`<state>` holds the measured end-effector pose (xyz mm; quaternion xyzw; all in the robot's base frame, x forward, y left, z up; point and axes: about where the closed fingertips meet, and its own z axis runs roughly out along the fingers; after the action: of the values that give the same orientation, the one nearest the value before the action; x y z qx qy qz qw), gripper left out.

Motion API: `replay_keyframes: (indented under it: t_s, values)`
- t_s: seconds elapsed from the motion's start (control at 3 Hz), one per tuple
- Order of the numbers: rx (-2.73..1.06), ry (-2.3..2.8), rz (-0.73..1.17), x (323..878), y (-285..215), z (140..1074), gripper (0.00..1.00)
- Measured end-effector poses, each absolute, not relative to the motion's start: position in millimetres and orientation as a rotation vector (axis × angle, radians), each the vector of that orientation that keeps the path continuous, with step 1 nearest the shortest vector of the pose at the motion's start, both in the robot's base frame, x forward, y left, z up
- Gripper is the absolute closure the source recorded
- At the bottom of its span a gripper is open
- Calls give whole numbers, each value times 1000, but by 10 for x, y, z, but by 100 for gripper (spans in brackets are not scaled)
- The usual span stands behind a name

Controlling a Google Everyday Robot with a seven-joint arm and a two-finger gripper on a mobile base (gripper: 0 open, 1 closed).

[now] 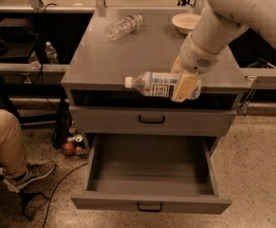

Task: Place blue plastic bottle into middle drawer

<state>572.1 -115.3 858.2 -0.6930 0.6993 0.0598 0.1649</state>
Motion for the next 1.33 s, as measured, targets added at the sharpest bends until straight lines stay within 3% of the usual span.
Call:
replay_keyframes:
  t_s: [1.33]
  values:
    - [-1949,2028,501,5003,-1578,6451,100]
